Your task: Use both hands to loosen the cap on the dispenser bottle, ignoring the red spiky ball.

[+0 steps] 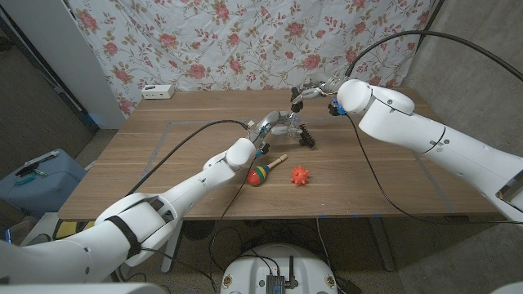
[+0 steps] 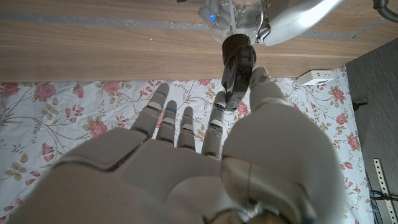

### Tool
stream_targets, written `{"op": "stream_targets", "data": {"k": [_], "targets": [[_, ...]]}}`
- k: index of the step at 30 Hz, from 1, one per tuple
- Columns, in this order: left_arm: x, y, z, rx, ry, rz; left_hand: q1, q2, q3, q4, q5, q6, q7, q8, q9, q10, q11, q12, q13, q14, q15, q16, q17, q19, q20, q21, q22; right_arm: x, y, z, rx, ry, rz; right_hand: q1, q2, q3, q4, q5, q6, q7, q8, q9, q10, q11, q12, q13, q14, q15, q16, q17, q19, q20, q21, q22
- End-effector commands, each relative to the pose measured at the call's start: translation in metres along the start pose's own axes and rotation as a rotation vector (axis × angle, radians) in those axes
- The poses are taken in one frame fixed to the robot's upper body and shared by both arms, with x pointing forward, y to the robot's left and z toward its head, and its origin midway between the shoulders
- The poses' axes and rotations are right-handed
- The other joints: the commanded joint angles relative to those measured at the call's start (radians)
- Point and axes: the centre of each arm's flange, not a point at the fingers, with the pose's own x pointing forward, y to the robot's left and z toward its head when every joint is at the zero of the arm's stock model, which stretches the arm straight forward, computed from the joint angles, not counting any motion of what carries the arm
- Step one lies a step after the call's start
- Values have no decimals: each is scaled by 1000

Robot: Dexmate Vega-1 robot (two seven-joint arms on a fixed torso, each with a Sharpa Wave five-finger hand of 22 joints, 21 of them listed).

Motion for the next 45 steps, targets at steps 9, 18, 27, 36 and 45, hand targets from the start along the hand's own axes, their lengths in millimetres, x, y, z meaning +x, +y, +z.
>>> {"op": "stream_targets", "data": {"k": [9, 18, 27, 36, 45], "targets": [[-1, -3, 0, -11, -4, -11, 42, 169, 31, 17, 6, 85, -2, 12, 0, 33, -21, 3, 6, 13, -75, -5, 2, -1, -81, -4, 1, 0, 0, -6, 57, -17, 11, 61, 21, 38, -4, -8, 10, -22, 4, 4, 7, -12, 4, 5, 8, -18, 5, 3, 5, -13, 4, 1], [0, -4, 0, -13, -2, -21, 40, 171, 32, 17, 7, 84, -2, 15, -1, 36, -22, 3, 6, 13, -74, -7, 4, -2, -81, -3, 1, 1, -1, -8, 74, -28, 14, 91, 24, 53, -5, -10, 24, -37, 7, 4, 10, -17, 4, 5, 9, -20, 4, 2, 7, -17, 4, 1], [4, -4, -1, -16, -4, -32, 37, 172, 31, 17, 7, 84, 0, 18, -3, 36, -21, 2, 7, 15, -75, -9, 6, -2, -80, -3, 1, 5, -4, -8, 98, -45, 30, 123, 31, 70, -6, -9, 39, -46, 10, 4, 11, -21, 4, 5, 9, -23, 4, 3, 6, -20, 3, 1], [6, -4, -1, -17, -4, -40, 33, 174, 33, 18, 8, 82, 0, 20, -4, 38, -21, 2, 7, 16, -73, -12, 7, -4, -79, -4, 1, 7, -11, -11, 136, -73, 65, 162, 35, 89, -8, -9, 37, -56, 7, 4, 0, -27, 0, 5, -7, -23, -2, 3, -3, -25, -1, 1], [8, -4, -2, -18, 0, -43, 32, 175, 33, 17, 9, 80, -1, 21, -5, 37, -21, 0, 8, 17, -73, -14, 8, -4, -79, -4, 1, 8, -15, -17, 189, -102, 101, 201, 38, 106, -5, -7, 9, -69, -8, 4, -23, -34, -7, 5, -25, -21, -5, 4, -21, -31, -5, 1]]}}
